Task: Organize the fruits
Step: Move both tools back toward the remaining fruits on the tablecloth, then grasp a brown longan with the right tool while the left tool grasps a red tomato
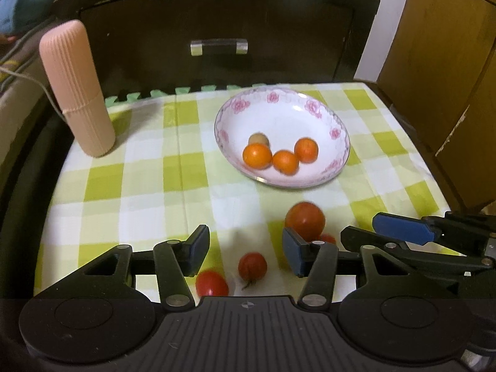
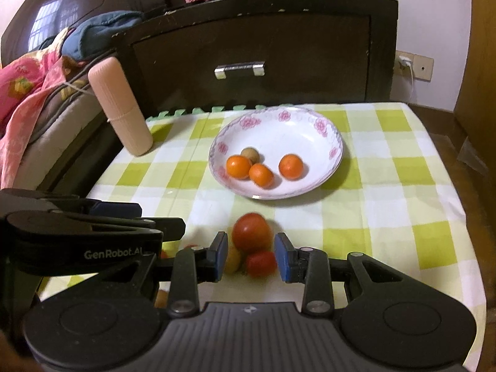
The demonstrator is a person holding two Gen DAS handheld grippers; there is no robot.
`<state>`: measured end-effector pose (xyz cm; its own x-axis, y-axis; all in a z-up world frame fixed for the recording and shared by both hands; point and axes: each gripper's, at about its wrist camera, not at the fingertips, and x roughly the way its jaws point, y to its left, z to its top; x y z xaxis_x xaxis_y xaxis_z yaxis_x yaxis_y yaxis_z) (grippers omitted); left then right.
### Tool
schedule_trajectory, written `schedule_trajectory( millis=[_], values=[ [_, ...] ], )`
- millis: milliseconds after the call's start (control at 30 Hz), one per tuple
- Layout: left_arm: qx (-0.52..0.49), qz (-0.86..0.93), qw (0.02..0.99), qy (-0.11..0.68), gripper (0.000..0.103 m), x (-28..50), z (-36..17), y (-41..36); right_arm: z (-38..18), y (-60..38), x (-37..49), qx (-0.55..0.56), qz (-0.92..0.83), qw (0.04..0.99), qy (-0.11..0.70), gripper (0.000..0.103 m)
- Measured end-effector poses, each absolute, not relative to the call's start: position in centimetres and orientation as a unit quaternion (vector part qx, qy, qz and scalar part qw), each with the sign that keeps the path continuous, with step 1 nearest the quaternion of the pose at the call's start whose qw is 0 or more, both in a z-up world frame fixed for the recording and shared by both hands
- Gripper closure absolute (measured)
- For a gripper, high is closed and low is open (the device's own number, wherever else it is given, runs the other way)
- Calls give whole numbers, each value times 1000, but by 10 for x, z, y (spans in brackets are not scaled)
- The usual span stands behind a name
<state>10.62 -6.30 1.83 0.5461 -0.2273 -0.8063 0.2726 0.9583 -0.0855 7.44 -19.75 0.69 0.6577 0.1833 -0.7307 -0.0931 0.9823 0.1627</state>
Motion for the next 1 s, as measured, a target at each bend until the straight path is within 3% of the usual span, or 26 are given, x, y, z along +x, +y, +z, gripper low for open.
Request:
schedule_trajectory(
  millis=[200, 500, 733, 1000],
  values=[
    [34, -138, 871, 471, 47, 97, 8, -60, -3, -189, 67, 50, 81, 900, 425, 71],
    [24, -127, 859, 495, 45, 87, -2, -39, -11, -169, 59, 40, 114, 891, 437, 71],
    [2, -107, 859, 501, 32, 89, 0, -20, -17, -156, 57, 32, 141, 884, 445, 68],
    [-11, -99, 858, 504, 32, 93, 1, -13, -26, -129, 55, 7, 185, 875, 448, 68]
  ],
)
